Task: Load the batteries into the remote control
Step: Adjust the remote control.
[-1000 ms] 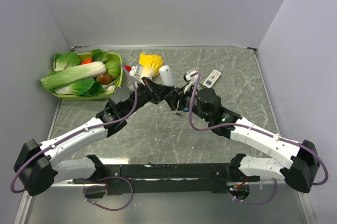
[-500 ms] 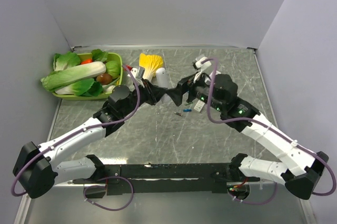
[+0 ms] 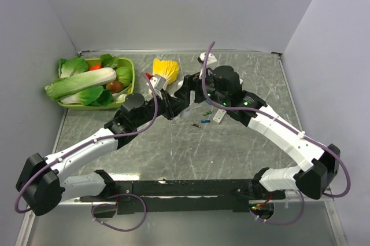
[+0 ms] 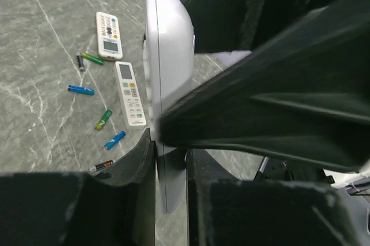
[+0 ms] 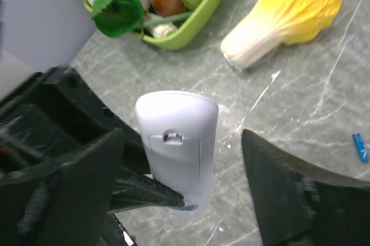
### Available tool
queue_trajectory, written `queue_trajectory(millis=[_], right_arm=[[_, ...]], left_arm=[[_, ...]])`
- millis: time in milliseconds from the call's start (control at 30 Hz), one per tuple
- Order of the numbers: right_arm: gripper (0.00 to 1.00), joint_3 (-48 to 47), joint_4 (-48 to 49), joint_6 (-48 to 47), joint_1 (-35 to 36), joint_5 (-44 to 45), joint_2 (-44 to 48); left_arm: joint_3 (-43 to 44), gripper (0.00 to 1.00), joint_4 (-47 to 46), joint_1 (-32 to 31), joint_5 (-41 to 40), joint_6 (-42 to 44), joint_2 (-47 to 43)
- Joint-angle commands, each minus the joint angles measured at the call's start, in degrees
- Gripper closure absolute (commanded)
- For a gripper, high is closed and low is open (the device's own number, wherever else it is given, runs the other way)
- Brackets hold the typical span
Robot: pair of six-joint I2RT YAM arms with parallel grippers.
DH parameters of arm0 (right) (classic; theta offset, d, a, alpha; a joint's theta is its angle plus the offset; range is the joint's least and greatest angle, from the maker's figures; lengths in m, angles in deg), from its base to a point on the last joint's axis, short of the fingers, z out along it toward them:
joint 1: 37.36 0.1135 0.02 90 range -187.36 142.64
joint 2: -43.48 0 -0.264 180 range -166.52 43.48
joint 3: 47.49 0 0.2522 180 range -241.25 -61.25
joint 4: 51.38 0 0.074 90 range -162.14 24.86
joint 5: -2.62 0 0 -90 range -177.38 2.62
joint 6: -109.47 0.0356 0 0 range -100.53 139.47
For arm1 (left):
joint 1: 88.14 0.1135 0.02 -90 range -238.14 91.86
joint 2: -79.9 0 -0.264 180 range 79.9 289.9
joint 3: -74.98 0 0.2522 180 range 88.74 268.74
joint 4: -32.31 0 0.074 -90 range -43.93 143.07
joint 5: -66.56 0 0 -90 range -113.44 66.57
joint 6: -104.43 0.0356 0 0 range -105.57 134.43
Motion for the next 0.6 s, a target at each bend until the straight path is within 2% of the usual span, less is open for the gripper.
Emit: queue_trajectory(millis=[0,33,67,133,167,200,267,367,467,567], right_arm=[[0.20,-3.24,0.57,3.53,-0.32,-2.56,-1.43],[0.26,-3.07,0.92,3.88,-0.32,-3.01,-1.69],[0.39,-2.90,1.45,4.84,-0.32,-3.28,-1.60],[0.56,-2.72,2.33,5.29,-0.41,-3.28,-1.43],[0.72,-2.89,2.50,5.11,-0.41,-2.93,-1.43],[0.78,-3.15,2.51,5.11,-0.32,-2.75,-1.43],[0.93,-3.86,3.03,5.81,-0.41,-1.87,-1.60],[1.00,-4.92,2.77,6.87,0.21,-1.52,-1.78],[1.00,-3.69,3.65,7.04,1.09,0.14,-1.34],[1.00,-3.25,3.99,7.40,1.79,0.06,-1.08]], left_arm=[[0.61,0.99,-3.66,-0.34,2.60,1.61,0.44],[0.53,0.99,-3.74,-0.34,2.43,1.61,0.36],[0.09,0.98,-4.00,-0.34,2.25,1.52,0.27],[-0.35,0.87,-3.83,-0.34,1.99,1.34,-0.17],[-1.14,0.81,-3.92,-0.34,2.08,1.17,-0.26],[-1.58,0.67,-4.62,-0.34,2.08,1.43,-0.26],[-2.72,0.57,-5.15,-0.26,2.51,0.99,-0.09],[-4.13,0.52,-5.67,-0.34,2.95,1.08,-0.17],[-4.92,0.51,-5.07,-0.34,1.39,1.52,-0.61],[-4.75,0.59,-4.10,-0.34,0.85,2.75,-1.58]])
